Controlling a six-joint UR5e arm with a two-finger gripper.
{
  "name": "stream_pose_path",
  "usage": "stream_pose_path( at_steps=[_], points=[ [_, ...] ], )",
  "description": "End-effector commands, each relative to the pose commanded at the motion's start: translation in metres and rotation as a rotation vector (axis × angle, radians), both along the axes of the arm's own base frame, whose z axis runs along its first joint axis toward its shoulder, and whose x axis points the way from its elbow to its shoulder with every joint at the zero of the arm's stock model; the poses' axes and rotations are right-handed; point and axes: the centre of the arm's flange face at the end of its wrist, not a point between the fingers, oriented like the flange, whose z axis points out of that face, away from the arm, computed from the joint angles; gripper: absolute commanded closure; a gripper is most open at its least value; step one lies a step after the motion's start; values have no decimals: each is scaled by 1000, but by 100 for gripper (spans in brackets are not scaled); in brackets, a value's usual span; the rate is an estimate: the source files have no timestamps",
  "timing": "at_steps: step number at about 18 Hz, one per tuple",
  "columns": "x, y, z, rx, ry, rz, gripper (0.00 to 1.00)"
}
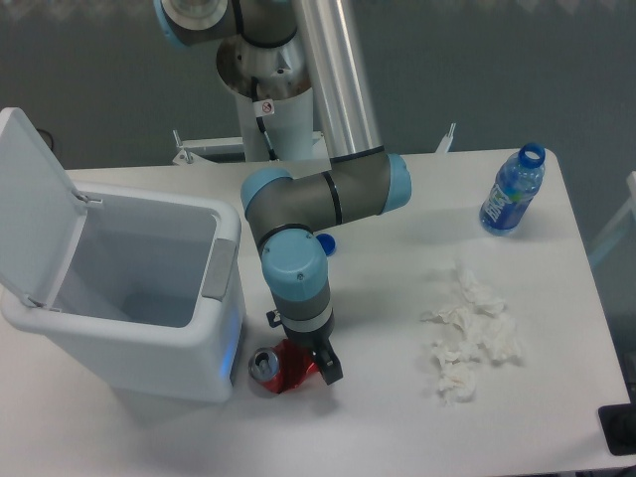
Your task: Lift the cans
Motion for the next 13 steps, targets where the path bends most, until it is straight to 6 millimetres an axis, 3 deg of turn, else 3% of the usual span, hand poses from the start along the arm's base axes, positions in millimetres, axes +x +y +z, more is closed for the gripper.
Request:
stream_pose_path(
  at_steps=[10,13],
  points=[
    [-2,1,1,1,3,-1,13],
    [-2,2,-1,-9,12,1,22]
  ],
)
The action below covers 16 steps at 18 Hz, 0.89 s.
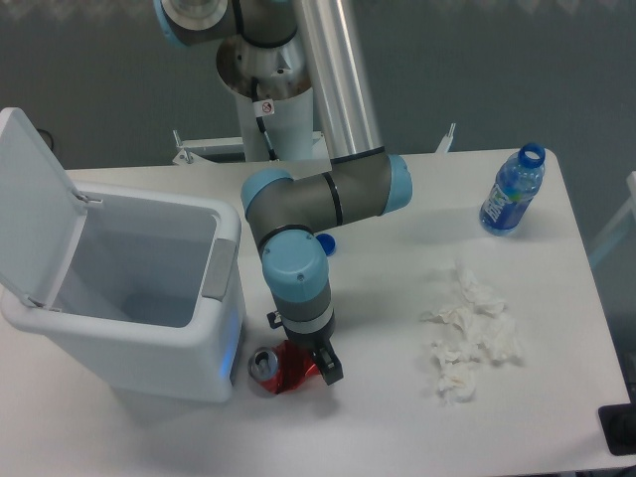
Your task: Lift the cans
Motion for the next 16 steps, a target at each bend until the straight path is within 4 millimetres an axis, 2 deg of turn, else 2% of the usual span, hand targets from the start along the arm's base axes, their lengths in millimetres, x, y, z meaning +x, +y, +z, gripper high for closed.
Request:
stream_pose_path(
  at_steps=[7,13,16],
  points=[
    [4,3,-1,-14,14,-7,37],
    [4,4,-3,-14,12,-8,62],
    [2,5,-1,-10,14,-11,62]
  ],
)
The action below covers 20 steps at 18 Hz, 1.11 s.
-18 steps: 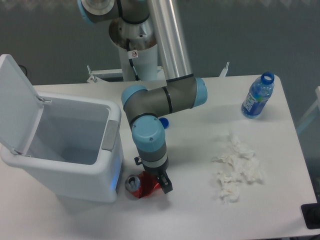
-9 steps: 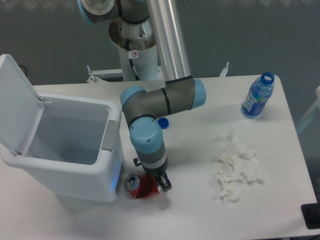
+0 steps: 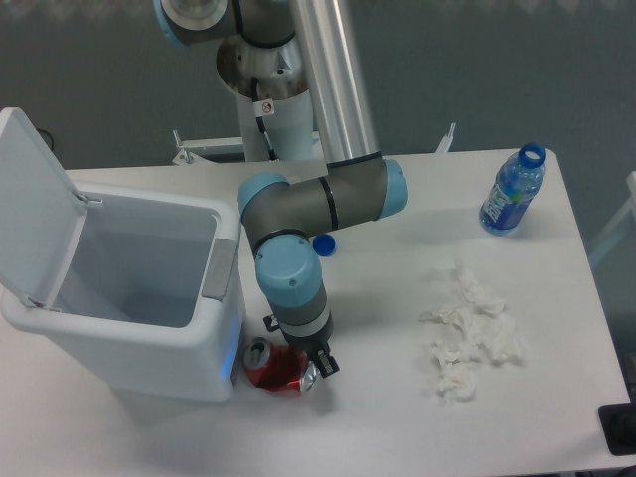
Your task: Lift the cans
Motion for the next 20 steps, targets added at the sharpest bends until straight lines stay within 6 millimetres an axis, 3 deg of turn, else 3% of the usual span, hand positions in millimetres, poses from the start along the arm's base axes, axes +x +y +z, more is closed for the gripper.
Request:
stream_pose_path(
  at_steps=[4,7,11,14,15,17,18,20],
  points=[
    [-2,-1,1,2,0,4,68],
    [-3,-1,1,3,0,7,84],
    [-12,-6,4,10,0,15,85],
    [-33,-6,24,71,-5,37,72],
    [-37,-8,27,89,-14,43,50],
    [-40,-8,34,102,-8,44,28],
    [-41,-6,43,116,2,41,5],
    [-39,-2,46,118,9,-14,0]
  ],
)
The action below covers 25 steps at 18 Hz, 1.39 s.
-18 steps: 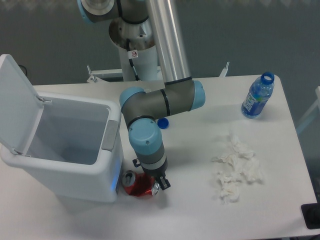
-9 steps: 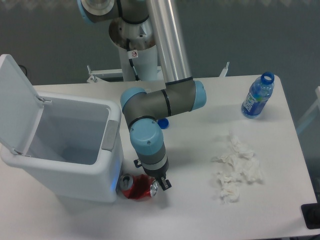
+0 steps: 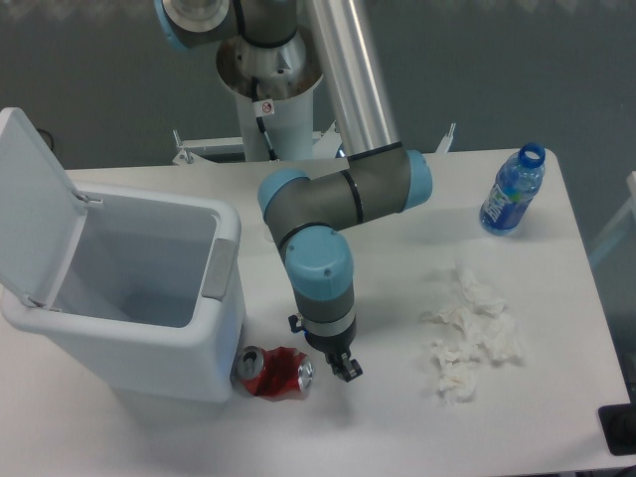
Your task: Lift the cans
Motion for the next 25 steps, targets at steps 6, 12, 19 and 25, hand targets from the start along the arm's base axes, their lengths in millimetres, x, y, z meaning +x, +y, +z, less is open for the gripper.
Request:
stream_pose_path(
  at_steps=[6,12,19,25],
  points=[
    [4,9,4,9,2,-152,0],
    [19,26,-15,-46,17,-284,0],
    [34,21,-33,-143,3,-366,0],
    [39,22,-39,-151,-4,-372,0]
  ],
)
